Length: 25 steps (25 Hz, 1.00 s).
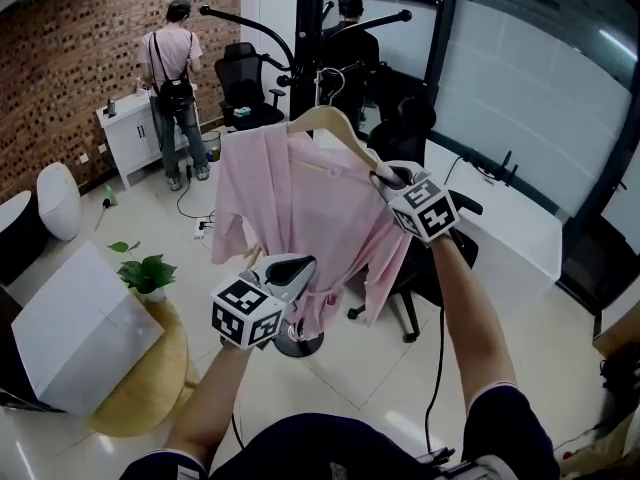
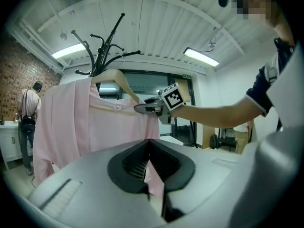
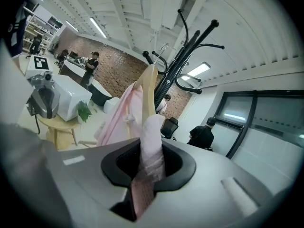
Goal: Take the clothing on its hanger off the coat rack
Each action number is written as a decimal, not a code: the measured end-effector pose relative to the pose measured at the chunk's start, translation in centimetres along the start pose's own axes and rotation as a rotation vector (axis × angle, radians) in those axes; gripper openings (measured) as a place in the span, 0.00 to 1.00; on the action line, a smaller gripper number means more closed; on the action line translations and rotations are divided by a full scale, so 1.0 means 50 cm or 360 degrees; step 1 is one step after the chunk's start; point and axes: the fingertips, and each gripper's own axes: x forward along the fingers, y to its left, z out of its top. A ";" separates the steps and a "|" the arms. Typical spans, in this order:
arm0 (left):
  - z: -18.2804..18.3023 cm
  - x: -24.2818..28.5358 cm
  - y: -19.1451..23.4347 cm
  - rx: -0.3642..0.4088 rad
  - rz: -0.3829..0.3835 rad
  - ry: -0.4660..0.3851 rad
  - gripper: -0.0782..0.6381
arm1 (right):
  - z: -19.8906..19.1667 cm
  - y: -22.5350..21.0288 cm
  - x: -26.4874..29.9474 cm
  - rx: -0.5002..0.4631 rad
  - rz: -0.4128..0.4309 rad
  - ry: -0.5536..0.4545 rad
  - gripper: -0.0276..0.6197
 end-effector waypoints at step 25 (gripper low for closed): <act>-0.028 0.201 -0.353 0.0046 -0.0815 0.0055 0.13 | -0.275 -0.032 -0.580 0.0254 -0.0639 0.0454 0.13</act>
